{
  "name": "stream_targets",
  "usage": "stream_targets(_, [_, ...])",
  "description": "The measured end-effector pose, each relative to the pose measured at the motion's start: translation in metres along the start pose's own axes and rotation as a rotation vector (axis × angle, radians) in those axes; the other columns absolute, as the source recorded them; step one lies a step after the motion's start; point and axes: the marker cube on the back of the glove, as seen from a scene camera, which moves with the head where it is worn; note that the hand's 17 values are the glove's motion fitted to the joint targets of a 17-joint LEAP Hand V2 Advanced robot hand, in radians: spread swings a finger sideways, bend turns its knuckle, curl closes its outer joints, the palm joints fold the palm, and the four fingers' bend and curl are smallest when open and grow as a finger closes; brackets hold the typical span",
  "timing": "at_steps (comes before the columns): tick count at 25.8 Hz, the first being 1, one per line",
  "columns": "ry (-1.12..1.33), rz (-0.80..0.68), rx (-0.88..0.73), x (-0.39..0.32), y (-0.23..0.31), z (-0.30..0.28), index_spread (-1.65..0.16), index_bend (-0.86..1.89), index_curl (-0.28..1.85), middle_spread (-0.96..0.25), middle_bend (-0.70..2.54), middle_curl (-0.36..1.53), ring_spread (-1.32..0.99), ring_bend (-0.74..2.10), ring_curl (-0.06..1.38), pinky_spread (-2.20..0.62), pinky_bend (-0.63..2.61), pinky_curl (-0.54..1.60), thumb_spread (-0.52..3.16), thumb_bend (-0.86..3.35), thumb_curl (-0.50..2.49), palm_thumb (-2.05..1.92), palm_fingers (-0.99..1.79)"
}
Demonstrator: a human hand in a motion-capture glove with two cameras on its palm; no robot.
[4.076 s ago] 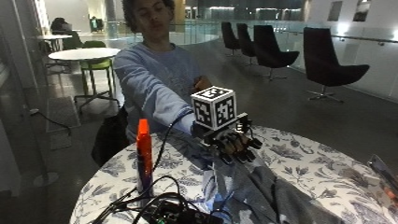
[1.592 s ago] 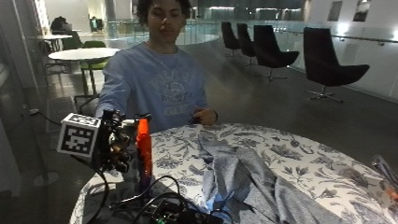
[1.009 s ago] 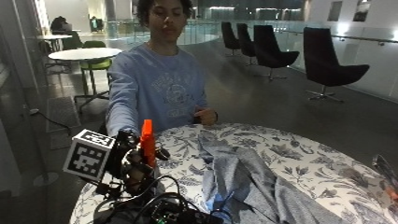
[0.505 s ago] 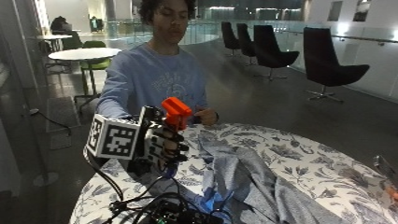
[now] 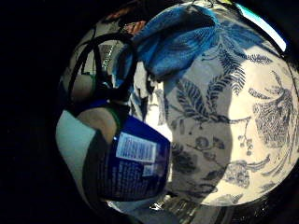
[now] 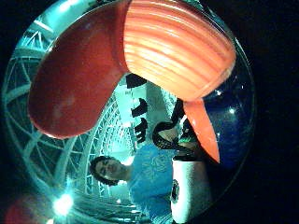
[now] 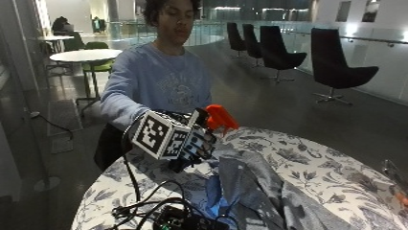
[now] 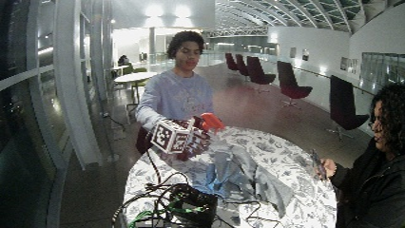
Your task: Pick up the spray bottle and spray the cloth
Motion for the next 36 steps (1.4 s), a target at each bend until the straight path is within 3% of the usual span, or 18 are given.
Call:
stream_targets(15, [0.03, 0.186, -0.087, 0.0, -0.016, 0.021, -0.2, 0.12, 0.34, -0.05, 0.35, 0.46, 0.02, 0.55, 0.39, 0.19, 0.25, 0.35, 0.87, -0.03, 0.56, 0.86, 1.17])
stream_targets(29, [0.04, 0.228, -0.069, -0.002, -0.014, 0.025, -0.19, 0.14, 0.35, -0.05, 0.39, 0.48, 0.03, 0.58, 0.4, 0.18, 0.26, 0.36, 0.91, -0.02, 0.57, 0.85, 1.17])
stream_targets(36, [0.001, 0.192, 0.016, -0.011, -0.012, 0.025, -0.18, 0.14, 0.36, -0.05, 0.39, 0.48, 0.03, 0.59, 0.41, 0.17, 0.26, 0.36, 0.9, -0.02, 0.59, 0.87, 1.17])
